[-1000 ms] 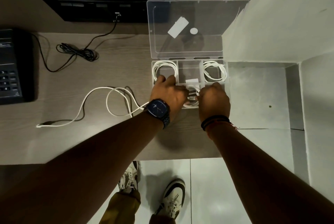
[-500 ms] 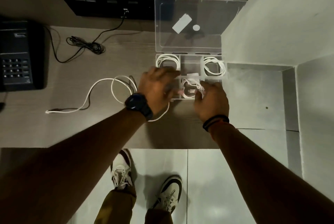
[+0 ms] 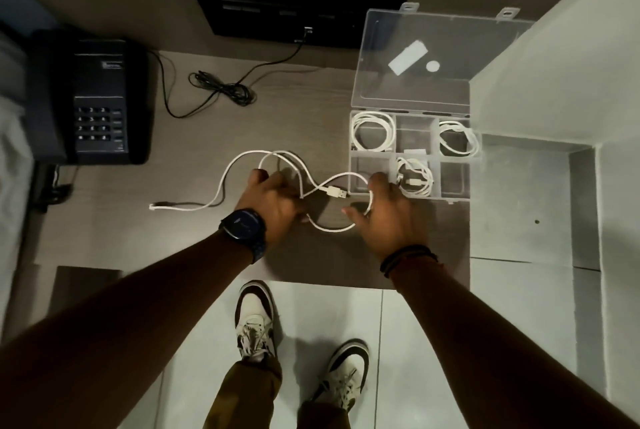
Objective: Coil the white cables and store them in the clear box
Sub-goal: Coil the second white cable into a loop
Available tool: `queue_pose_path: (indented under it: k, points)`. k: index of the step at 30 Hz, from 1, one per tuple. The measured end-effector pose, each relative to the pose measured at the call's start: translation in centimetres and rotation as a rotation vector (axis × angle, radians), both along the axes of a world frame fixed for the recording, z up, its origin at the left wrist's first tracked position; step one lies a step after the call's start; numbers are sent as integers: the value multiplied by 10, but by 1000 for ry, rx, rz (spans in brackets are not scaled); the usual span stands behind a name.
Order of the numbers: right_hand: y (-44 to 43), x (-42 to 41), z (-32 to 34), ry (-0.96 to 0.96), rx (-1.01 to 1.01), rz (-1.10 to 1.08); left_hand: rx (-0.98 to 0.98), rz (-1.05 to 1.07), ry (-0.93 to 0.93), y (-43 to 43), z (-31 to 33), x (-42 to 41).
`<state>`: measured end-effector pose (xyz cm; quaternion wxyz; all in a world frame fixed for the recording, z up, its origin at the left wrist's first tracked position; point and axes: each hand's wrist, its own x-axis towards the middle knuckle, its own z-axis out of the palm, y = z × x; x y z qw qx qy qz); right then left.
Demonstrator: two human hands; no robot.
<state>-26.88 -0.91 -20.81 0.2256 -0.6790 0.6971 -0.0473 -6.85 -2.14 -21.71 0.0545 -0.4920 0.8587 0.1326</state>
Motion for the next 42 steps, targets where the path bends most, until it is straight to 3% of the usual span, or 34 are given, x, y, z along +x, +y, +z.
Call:
queue_pose_path:
  k: [5, 9, 15, 20, 23, 30, 33, 35, 36, 39, 40, 42]
  points:
    - [-8, 12, -3, 176, -64, -71, 39, 30, 7, 0, -5, 8]
    - [-9, 22, 6, 90, -136, -172, 34, 204, 213, -8, 10, 9]
    - [-24, 49, 71, -490, -300, -115, -8, 279, 441, -27, 64, -1]
    - [-56, 44, 181, -531, -396, 70, 116, 435, 770, -54, 180, 23]
    - [-75, 38, 274, -513, -457, 128, -16, 688, 899, -70, 274, 52]
    - [-111, 12, 510, -256, -633, 243, -425, 992, 852, -105, 501, 131]
    - [-114, 24, 602, -306, -697, 232, -613, 899, 779, -97, 590, 124]
    - [-111, 41, 651, -347, -728, 296, -697, 688, 807, -84, 640, 97]
    - [-107, 50, 675, -365, -751, 324, -641, 571, 872, -76, 663, 82]
    - [-90, 71, 737, -366, -788, 373, -216, 413, 1126, -53, 719, 44]
    - [-86, 72, 752, -368, -785, 383, -179, 409, 1165, -51, 731, 41]
    - [-74, 68, 780, -391, -757, 391, -290, 501, 1207, -47, 758, 48]
